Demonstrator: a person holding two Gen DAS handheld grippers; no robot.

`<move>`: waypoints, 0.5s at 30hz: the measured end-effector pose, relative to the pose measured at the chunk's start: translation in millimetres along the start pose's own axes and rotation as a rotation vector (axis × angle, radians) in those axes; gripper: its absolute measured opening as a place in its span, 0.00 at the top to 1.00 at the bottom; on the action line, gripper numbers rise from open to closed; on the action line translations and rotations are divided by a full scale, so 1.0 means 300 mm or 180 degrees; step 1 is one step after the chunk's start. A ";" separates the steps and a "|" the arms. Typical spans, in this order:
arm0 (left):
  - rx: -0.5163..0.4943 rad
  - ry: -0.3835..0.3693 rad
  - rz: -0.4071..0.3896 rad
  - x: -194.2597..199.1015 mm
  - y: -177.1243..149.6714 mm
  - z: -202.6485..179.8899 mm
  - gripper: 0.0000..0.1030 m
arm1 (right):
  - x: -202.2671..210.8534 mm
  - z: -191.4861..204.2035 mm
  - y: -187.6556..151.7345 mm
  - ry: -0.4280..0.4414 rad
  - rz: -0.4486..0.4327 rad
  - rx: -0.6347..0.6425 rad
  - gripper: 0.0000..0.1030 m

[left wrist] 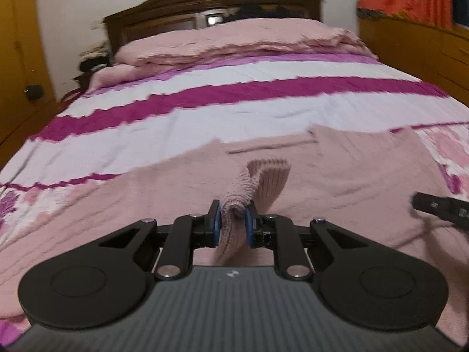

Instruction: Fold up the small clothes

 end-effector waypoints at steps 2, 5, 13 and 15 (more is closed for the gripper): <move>0.0112 0.0086 0.0020 0.006 -0.002 0.053 0.82 | 0.000 0.000 0.000 -0.0003 0.0000 0.0004 0.43; 0.0284 0.0227 0.0103 0.001 -0.013 0.131 0.82 | 0.002 0.000 0.001 -0.0010 -0.0003 0.0015 0.43; 0.0473 0.0491 0.0567 -0.059 -0.092 0.262 0.76 | 0.008 0.009 0.003 -0.0027 -0.0006 0.0049 0.43; 0.0450 0.0571 0.0573 -0.051 -0.100 0.275 0.63 | 0.014 0.020 0.006 -0.0030 -0.0007 0.0076 0.42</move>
Point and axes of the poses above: each gripper's, at about its wrist camera, not at the fingertips, and x roughly against the way its jaws point, z to its left, y to its top, the point moved 2 cm from there along -x, roughly the way its jaws point, and after that the axes turned 7 degrees about -y, right-handed, at the moved point
